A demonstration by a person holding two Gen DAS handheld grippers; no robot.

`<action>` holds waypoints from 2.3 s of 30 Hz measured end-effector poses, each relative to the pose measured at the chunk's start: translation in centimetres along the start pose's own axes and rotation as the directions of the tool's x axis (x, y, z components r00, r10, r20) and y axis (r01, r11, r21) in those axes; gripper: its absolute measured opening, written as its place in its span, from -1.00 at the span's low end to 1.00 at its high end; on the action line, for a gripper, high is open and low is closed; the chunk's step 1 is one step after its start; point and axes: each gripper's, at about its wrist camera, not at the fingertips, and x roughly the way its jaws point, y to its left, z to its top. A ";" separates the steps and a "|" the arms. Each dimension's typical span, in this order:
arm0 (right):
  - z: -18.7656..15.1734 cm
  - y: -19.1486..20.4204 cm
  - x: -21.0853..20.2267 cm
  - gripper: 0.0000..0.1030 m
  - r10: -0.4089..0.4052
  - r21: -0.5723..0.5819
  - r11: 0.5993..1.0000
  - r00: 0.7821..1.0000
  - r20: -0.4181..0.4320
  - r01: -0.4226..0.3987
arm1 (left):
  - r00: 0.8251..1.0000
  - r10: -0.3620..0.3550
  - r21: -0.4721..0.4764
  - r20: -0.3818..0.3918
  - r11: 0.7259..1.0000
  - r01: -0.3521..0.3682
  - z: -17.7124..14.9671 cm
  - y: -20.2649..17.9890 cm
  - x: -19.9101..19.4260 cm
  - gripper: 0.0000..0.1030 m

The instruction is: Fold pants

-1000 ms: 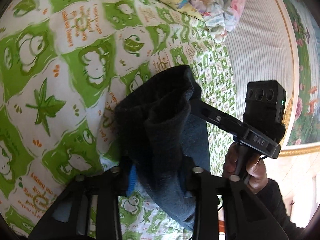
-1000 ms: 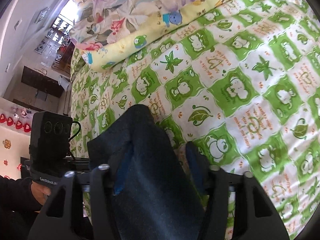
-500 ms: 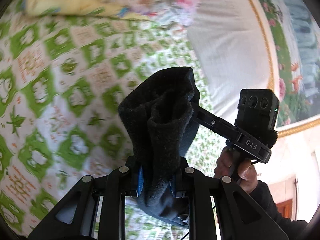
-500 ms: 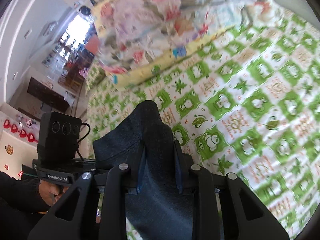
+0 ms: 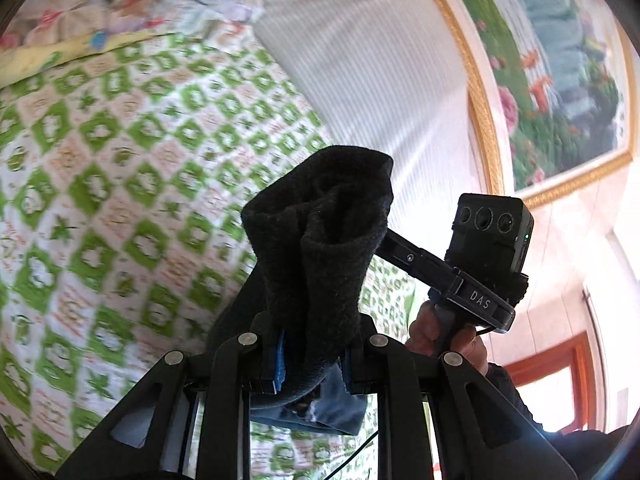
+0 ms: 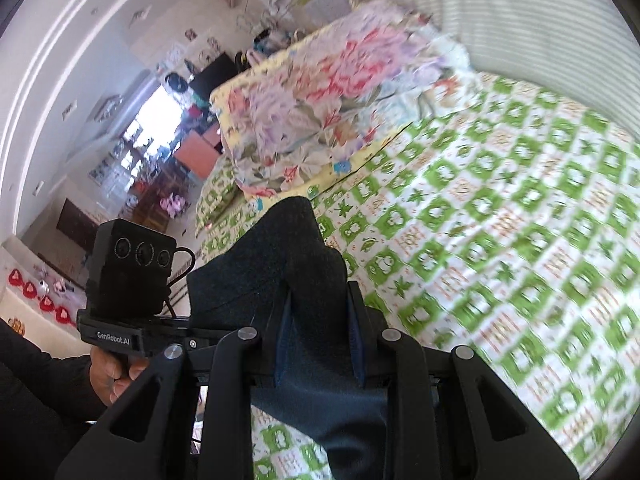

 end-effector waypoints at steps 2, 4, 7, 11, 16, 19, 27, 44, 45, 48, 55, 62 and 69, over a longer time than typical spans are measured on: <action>-0.9 -0.4 -1.7 -0.48 -0.007 0.012 1.000 1.000 0.024 0.006 | 1.000 0.000 0.035 -0.022 0.999 0.001 -0.7 -1.4 0.7 -0.64; -2.0 -0.7 -3.3 -0.48 -0.017 0.028 0.999 0.999 0.047 0.016 | 0.999 0.002 0.067 -0.044 0.998 0.001 -1.3 -2.6 1.7 -0.64; -3.7 -1.4 -5.4 -0.48 -0.031 0.058 0.998 0.996 0.080 0.027 | 0.997 0.007 0.110 -0.082 0.994 0.002 -2.4 -4.3 2.9 -0.64; -6.0 -2.2 -7.4 -0.48 -0.047 0.102 0.994 0.991 0.122 0.035 | 0.991 0.021 0.160 -0.129 0.987 0.000 -3.9 -6.1 4.7 -0.64; -9.2 -3.6 -9.5 -0.49 -0.065 0.169 0.985 0.983 0.173 0.035 | 0.982 0.060 0.227 -0.181 0.974 -0.018 -5.7 -8.0 6.7 -0.64; -11.0 -4.4 -10.5 -0.49 -0.074 0.203 0.979 0.977 0.201 0.032 | 0.974 0.093 0.269 -0.208 0.963 -0.035 -6.9 -9.0 8.0 -0.64; -15.7 -6.6 -12.3 -0.49 -0.103 0.295 0.955 0.960 0.260 0.023 | 0.949 0.173 0.375 -0.264 0.925 -0.064 -9.7 -10.6 11.2 -0.64; -21.5 -9.6 -12.9 -0.47 -0.165 0.428 0.903 0.946 0.279 0.031 | 0.899 0.273 0.481 -0.341 0.873 -0.082 -13.3 -11.2 16.4 -0.60; -21.9 -9.7 -13.0 -0.44 -0.172 0.436 0.899 0.945 0.277 0.035 | 0.897 0.280 0.490 -0.343 0.868 -0.084 -13.5 -11.2 16.7 -0.58; -22.4 -10.0 -13.2 -0.42 -0.189 0.454 0.889 0.944 0.271 0.047 | 0.889 0.298 0.520 -0.347 0.850 -0.082 -14.1 -11.5 17.4 -0.55; -24.1 -10.5 -14.0 -0.37 -0.226 0.495 0.866 0.937 0.267 0.068 | 0.876 0.322 0.574 -0.359 0.817 -0.065 -15.3 -12.2 18.9 -0.43; -25.9 -10.9 -14.8 -0.37 -0.262 0.543 0.836 0.930 0.258 0.085 | 0.864 0.317 0.582 -0.392 0.812 -0.034 -16.6 -12.8 19.9 -0.16; -27.5 -10.4 -16.6 -0.34 -0.319 0.584 0.804 0.909 0.269 0.109 | 0.859 0.291 0.571 -0.421 0.821 0.002 -17.2 -13.1 19.9 0.04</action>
